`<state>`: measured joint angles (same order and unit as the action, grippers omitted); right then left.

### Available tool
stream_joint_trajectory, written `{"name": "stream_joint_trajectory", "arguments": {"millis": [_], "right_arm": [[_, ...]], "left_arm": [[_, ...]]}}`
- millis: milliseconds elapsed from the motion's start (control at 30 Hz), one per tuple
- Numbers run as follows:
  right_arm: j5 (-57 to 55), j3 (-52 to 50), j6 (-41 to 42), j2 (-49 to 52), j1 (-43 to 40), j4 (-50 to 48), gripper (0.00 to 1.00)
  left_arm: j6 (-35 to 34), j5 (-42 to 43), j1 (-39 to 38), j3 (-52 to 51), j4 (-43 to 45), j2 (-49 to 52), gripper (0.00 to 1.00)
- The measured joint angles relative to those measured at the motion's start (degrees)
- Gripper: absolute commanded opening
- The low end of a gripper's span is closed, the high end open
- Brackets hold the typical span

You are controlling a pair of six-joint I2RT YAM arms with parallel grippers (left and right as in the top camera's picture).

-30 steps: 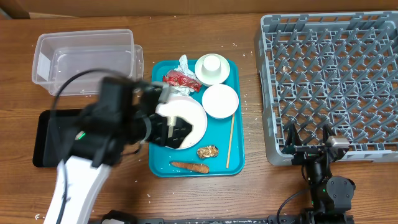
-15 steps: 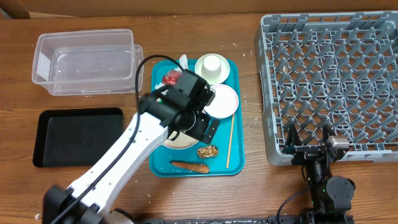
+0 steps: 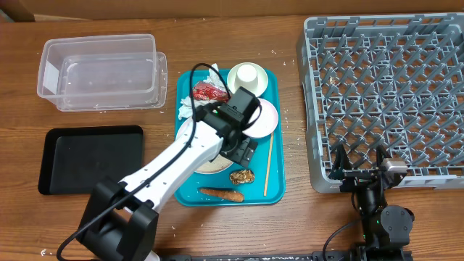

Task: Sort waste into correct bins and load items into the dishwasher
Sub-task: 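Reach the left gripper to the white rice plate rim and grasp it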

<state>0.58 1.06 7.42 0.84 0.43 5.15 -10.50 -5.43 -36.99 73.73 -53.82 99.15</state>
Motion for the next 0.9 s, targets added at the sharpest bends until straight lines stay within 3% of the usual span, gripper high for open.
{"name": "stream_joint_trajectory", "arguments": {"millis": [433, 567, 900], "right_arm": [[0.0, 0.0, 0.0, 0.0, 0.0, 0.0, 1.0], [0.0, 0.0, 0.0, 0.0, 0.0, 0.0, 1.0], [0.0, 0.0, 0.0, 0.0, 0.0, 0.0, 1.0]], "left_arm": [[2.9, -0.3, -1.4, 0.0, 2.8, 0.3, 1.0], [3.5, -0.4, -1.6, -0.2, 5.2, 0.3, 0.9], [3.7, -0.4, -1.7, -3.2, 7.0, 0.3, 0.91]]}}
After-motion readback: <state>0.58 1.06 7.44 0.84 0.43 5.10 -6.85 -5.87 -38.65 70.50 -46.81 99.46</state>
